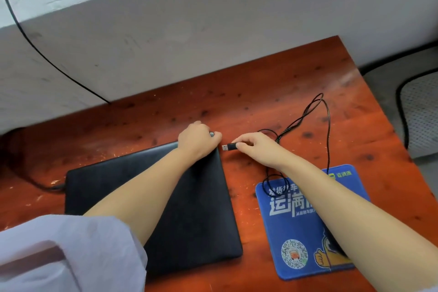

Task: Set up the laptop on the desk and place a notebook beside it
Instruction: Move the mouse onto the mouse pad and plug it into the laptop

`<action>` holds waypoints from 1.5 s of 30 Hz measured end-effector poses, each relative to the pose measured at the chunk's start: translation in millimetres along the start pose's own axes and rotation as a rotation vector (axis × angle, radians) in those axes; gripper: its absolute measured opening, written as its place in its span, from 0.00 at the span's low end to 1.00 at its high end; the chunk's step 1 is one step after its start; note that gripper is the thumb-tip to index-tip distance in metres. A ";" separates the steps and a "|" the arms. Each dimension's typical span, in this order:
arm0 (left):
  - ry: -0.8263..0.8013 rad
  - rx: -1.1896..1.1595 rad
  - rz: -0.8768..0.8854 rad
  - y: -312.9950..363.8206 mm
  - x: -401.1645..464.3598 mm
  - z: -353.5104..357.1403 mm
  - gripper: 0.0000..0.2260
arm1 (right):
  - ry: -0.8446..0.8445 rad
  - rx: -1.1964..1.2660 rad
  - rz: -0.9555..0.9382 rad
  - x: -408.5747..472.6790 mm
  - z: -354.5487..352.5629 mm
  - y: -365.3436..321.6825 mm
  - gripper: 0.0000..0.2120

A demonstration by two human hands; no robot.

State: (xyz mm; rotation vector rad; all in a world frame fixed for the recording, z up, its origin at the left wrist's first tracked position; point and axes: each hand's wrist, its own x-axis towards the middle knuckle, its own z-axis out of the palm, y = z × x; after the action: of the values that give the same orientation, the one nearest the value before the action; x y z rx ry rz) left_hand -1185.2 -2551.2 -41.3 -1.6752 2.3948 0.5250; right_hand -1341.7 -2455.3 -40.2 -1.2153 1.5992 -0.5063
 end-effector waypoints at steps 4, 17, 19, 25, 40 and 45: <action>-0.012 -0.023 -0.003 2.9 -8.3 -9.3 0.16 | 0.057 0.034 -0.041 -1.6 -0.5 -5.3 0.10; 0.213 -0.217 0.122 -9.5 -41.2 -62.7 0.13 | -0.094 0.183 -0.147 -30.7 -8.5 -48.5 0.19; 0.224 -0.233 0.117 -9.5 -43.1 -66.0 0.13 | -0.107 0.141 -0.159 -35.2 -6.0 -53.1 0.19; 0.234 -0.245 0.134 -8.9 -48.0 -73.6 0.15 | -0.066 0.151 -0.182 -41.1 -2.3 -60.0 0.22; 0.257 -0.321 0.158 -10.8 -54.8 -83.7 0.18 | -0.098 0.162 -0.225 -42.7 -10.1 -77.5 0.14; 0.261 -0.330 0.158 -9.8 -56.9 -87.3 0.16 | -0.095 0.104 -0.222 -44.0 -9.7 -84.6 0.18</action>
State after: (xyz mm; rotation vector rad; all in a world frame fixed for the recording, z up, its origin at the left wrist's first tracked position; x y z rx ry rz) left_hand -1150.6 -2537.7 56.6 -1.7856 2.7697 0.8114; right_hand -1313.0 -2452.6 51.2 -1.3250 1.3493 -0.6552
